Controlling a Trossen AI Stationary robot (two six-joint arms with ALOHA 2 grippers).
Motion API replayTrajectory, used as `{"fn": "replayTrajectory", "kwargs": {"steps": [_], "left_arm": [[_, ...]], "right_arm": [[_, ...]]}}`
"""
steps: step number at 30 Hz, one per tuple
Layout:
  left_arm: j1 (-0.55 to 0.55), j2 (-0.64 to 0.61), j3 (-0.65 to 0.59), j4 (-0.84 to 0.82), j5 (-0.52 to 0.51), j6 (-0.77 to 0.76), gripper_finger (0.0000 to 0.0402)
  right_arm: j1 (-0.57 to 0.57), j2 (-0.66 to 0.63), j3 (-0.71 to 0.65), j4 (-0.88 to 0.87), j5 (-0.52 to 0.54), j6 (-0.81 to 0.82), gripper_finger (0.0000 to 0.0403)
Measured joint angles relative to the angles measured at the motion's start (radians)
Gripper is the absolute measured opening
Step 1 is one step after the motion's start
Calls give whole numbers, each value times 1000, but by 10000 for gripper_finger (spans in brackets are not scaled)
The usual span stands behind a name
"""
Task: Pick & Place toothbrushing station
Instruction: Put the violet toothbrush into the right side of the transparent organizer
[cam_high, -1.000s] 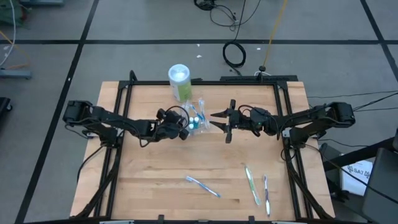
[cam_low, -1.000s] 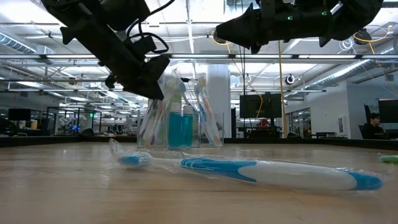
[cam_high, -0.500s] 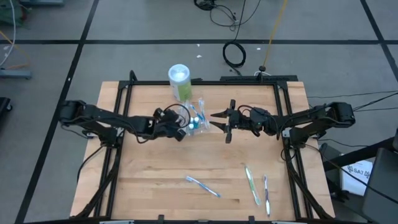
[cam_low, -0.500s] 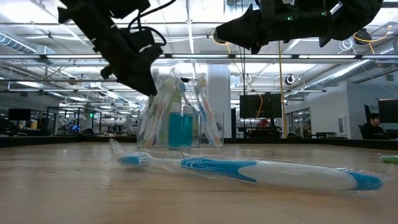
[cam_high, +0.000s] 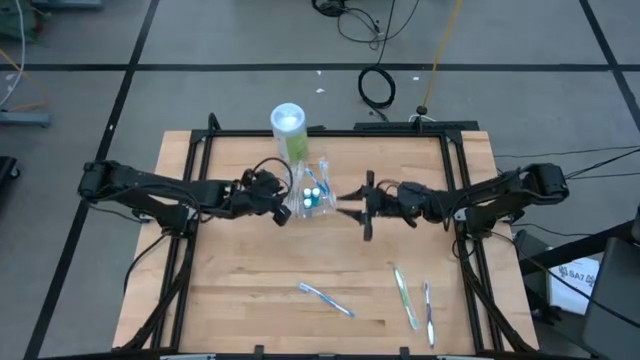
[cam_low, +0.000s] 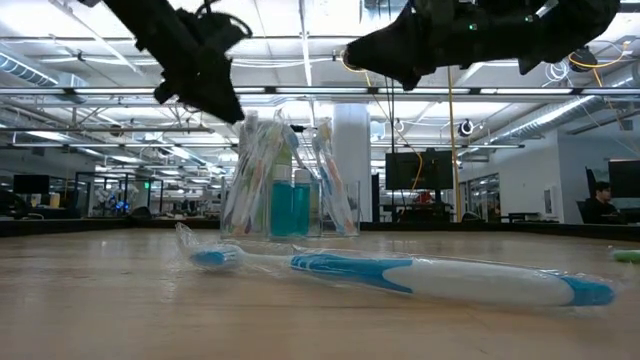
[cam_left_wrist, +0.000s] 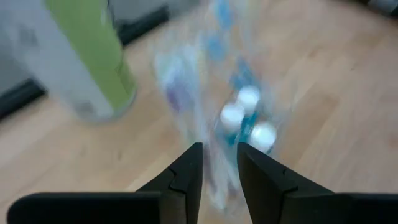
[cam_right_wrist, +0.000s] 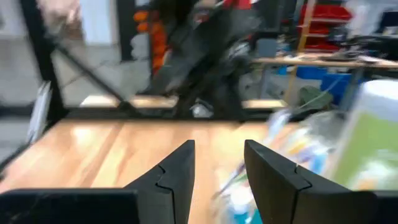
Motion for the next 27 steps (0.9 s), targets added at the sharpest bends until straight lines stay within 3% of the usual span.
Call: {"fn": "replayTrajectory", "kwargs": {"steps": [7,12,15,21,24,27], "left_arm": [[3,-105,0,192,-52,211,104],[-6,-153,0,232,-52,320,104],[-4,-153,0,228,-52,373,104],[10,-150,0,264,-78,500,104],[27,-144,0,285,-78,515,104],[36,-145,-1,319,-81,506,104]], "right_arm": [[111,74,46,15,1,-81,133],[184,111,86,10,3,-88,152],[227,122,112,-26,93,-20,164],[312,92,193,-481,308,215,171],[350,58,247,-742,308,446,169],[380,18,298,-1007,232,706,162]]}}
